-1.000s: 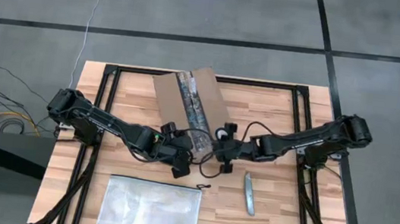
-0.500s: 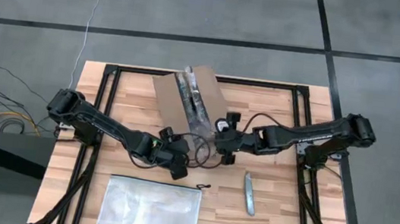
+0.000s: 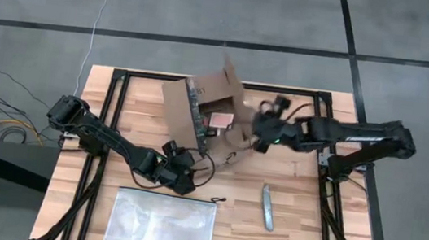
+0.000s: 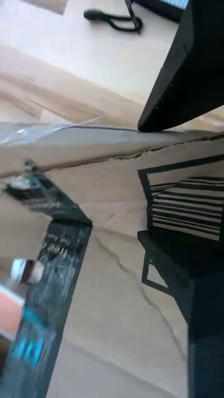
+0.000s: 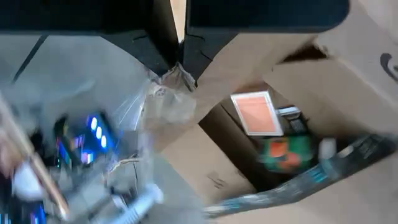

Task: Unpack boxes
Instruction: Open the box using the cutter

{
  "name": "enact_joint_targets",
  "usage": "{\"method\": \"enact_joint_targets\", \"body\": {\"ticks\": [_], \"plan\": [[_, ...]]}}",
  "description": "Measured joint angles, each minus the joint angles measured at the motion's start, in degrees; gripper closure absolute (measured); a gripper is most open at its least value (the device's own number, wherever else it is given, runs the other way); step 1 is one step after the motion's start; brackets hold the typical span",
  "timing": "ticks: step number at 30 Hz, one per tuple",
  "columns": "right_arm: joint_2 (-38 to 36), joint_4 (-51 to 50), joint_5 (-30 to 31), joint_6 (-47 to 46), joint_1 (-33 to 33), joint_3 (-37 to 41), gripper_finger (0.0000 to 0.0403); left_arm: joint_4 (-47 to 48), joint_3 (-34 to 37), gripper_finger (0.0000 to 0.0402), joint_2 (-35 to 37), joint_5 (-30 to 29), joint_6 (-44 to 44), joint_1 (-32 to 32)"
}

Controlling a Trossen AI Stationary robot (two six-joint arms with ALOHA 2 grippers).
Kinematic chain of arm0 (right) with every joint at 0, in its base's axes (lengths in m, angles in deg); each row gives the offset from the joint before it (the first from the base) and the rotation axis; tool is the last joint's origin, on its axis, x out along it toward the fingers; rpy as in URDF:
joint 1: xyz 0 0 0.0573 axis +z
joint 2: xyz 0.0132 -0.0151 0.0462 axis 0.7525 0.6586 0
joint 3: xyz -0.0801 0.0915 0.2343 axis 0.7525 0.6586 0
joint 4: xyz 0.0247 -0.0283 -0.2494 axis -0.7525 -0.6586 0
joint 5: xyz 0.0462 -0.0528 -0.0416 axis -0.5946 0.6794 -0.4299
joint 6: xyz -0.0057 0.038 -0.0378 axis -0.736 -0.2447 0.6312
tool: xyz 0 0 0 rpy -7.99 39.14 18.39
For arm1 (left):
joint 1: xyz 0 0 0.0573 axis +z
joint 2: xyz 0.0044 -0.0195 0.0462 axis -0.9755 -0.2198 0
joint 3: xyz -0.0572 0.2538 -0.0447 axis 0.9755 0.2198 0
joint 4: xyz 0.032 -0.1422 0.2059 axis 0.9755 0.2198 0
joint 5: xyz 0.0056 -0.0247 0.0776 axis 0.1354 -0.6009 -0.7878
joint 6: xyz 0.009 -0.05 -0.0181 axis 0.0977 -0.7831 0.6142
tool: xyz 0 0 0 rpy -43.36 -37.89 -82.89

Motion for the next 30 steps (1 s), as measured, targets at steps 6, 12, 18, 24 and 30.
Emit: {"method": "enact_joint_targets", "body": {"ticks": [6, 12, 18, 24, 30], "plan": [[-5.77, -10.12, -0.37, -18.54, -1.84, 5.03, 0.0402, -0.52, 0.00, 0.0146, -0.11, 0.14, -0.10, -0.09], [-7.70, -7.54, -5.22, -20.36, -0.39, 12.53, 0.0403, 0.24, -2.31, 0.0146, 0.81, 0.53, 4.53, -0.13], [-7.64, -8.79, -7.97, -19.11, -0.11, 11.98, 0.0403, 3.95, -13.60, 0.0146, 4.03, 1.03, 15.87, 3.13], [-11.73, -9.39, -13.39, -16.87, -1.35, 8.23, 0.0356, 11.06, -24.46, 0.0146, 4.33, -0.23, 24.12, 7.58], [-16.58, -8.88, -13.77, -14.90, -2.67, 5.76, 0.0269, 12.05, -28.83, 0.0146, 4.16, 0.67, 29.55, 12.52]]}}
